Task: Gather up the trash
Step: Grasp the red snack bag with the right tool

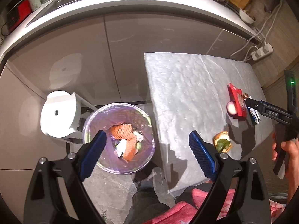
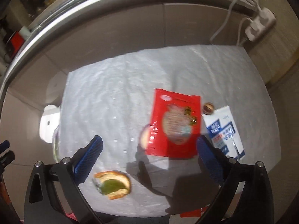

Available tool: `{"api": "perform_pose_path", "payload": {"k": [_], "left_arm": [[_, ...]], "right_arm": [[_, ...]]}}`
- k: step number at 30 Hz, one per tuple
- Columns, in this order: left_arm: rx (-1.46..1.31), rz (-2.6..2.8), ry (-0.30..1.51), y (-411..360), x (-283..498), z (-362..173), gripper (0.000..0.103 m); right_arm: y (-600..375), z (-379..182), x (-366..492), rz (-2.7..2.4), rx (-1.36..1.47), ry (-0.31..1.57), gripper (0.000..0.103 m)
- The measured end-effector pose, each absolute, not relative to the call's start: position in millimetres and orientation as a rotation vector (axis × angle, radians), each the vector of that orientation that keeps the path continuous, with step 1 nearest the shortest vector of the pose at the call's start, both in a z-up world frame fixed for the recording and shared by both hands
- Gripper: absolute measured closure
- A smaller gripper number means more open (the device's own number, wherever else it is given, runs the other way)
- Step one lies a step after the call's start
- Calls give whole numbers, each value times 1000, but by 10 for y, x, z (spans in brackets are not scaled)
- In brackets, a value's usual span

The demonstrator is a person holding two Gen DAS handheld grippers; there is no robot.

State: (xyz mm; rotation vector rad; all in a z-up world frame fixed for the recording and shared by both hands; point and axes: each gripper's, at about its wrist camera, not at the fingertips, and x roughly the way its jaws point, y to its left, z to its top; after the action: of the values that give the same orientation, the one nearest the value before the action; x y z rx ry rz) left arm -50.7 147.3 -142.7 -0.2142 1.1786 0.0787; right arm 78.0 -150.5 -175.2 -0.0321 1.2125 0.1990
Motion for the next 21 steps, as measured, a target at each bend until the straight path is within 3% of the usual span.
{"api": "perform_pose_path", "payload": {"k": [11,13,15,16,18,21], "left_arm": [[-136,44,1221,775,-237,-1418,17],[-118,51,1221,702,-211,-1398,17],[-106,54,1220,642,-195,-1384,17],[-105,53,1220,611,-181,-1378,17],[-104,47,1221,559,-160,-1375,17],[-98,20,1220,445,-97,-1384,17]], "right_arm": [[-1535,-2246,1087,189,-195,1258,7],[-1530,-2309,1121,201,-203,1269,18],[-1584,-2356,1135,222,-187,1290,37],[-1626,-2362,1137,234,-171,1291,39],[-1704,-2355,1129,255,-143,1296,64],[-1882,-2287,1141,299,-52,1289,78]]}}
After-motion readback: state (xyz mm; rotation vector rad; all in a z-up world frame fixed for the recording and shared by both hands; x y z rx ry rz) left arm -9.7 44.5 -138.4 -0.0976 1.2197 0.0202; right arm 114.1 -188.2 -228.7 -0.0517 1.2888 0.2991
